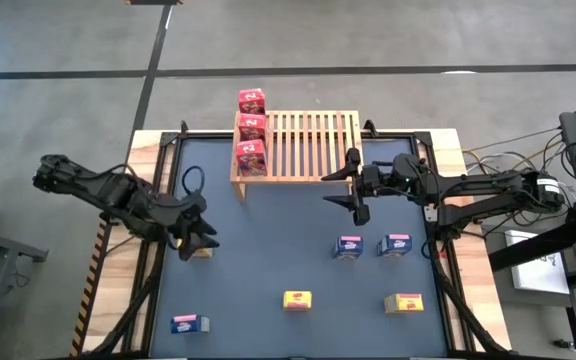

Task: Stack cereal on shelf
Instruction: Put the left blue cereal box on the shelf

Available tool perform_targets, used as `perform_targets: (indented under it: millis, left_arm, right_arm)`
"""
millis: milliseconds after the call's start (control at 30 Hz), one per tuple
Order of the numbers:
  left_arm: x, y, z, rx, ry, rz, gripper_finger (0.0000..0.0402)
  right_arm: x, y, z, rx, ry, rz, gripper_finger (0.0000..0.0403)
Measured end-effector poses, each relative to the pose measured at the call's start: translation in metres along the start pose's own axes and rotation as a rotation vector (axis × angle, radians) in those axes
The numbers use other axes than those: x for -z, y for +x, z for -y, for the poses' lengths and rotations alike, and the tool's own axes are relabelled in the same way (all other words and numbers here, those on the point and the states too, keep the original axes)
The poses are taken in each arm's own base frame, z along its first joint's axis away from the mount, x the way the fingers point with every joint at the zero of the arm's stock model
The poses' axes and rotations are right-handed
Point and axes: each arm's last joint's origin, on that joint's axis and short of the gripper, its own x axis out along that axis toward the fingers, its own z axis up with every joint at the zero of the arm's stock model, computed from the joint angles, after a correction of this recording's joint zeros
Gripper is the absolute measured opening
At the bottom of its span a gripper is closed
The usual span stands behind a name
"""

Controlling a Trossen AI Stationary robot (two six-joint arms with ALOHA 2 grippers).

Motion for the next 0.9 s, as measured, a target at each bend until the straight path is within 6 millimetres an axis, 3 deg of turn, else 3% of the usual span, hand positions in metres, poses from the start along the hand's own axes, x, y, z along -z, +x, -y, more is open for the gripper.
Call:
perform_targets:
  millis: [200,367,500,700,900]
  left_arm:
    - [-0.005,-0.012,0.019,-0.054,-0.084,-0.114,0.0196]
    - [-0.005,-0.016,0.057,-0.021,-0.15,-0.222,0.0196]
    - [0.003,-0.014,0.087,-0.105,-0.132,-0.278,0.0196]
    - [0.034,0.01,0.128,-0.216,-0.002,-0.261,0.0196]
    - [0.07,0.033,0.144,-0.316,-0.085,-0.292,0.0196]
  right_arm:
    - [-0.002,-0.001,0.0,0.0,0.02,0.007,0.0219]
    - [-0.002,-0.001,0.0,0.0,0.039,0.006,0.0219]
    - [-0.002,-0.001,0.0,0.0,0.039,0.008,0.0219]
    - [-0.003,-0.001,0.0,0.0,0.034,0.018,0.0219]
    - [-0.004,-0.001,0.0,0.0,0.027,0.032,0.0219]
